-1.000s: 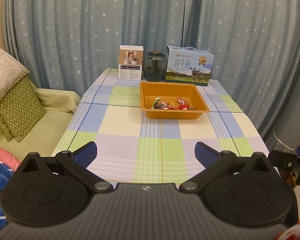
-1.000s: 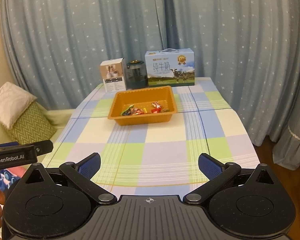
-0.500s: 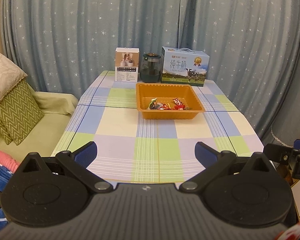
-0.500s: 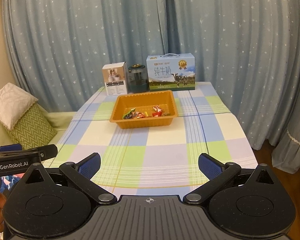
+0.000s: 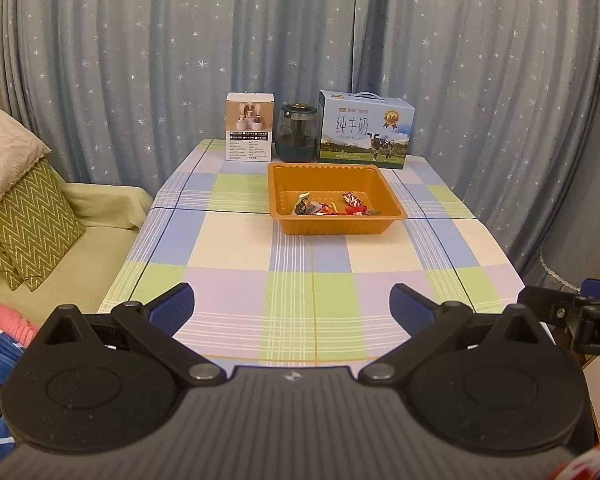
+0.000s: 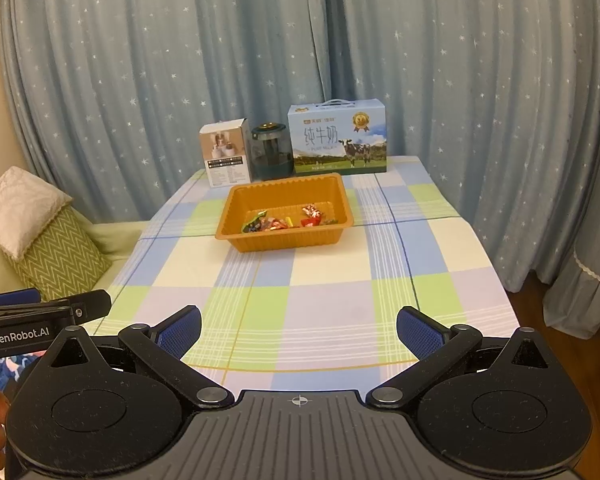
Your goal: Organize snacks
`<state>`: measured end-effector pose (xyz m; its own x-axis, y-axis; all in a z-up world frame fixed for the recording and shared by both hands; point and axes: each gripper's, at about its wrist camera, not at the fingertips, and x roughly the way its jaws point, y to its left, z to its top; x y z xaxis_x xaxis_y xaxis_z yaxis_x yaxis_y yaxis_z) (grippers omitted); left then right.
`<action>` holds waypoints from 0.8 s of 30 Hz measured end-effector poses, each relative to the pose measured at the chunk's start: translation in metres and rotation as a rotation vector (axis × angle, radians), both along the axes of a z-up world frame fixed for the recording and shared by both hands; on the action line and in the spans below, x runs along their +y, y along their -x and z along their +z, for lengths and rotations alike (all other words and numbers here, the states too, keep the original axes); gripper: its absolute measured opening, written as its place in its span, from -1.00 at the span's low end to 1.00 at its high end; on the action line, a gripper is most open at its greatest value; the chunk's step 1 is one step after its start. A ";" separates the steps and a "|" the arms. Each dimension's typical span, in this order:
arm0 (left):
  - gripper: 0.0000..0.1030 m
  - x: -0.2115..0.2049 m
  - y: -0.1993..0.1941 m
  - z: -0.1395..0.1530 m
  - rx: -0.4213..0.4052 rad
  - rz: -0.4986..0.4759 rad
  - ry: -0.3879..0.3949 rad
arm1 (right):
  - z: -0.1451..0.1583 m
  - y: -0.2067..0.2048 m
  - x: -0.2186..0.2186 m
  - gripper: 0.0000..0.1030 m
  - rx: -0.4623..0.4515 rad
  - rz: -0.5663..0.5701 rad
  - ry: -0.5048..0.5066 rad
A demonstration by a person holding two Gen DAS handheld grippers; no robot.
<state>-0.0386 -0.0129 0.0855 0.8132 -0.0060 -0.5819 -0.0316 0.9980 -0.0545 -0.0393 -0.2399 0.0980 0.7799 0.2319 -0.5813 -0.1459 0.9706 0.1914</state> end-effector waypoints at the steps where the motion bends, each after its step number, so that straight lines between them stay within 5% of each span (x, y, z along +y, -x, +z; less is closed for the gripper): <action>1: 1.00 -0.001 0.000 -0.001 0.001 0.000 0.000 | 0.000 0.000 0.000 1.00 -0.001 0.000 0.003; 24: 1.00 -0.003 0.000 -0.004 0.004 -0.001 0.002 | -0.003 -0.002 0.000 1.00 0.001 -0.010 0.003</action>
<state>-0.0389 -0.0154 0.0816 0.8111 -0.0083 -0.5848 -0.0304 0.9980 -0.0562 -0.0377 -0.2401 0.0954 0.7815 0.2226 -0.5828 -0.1362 0.9725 0.1889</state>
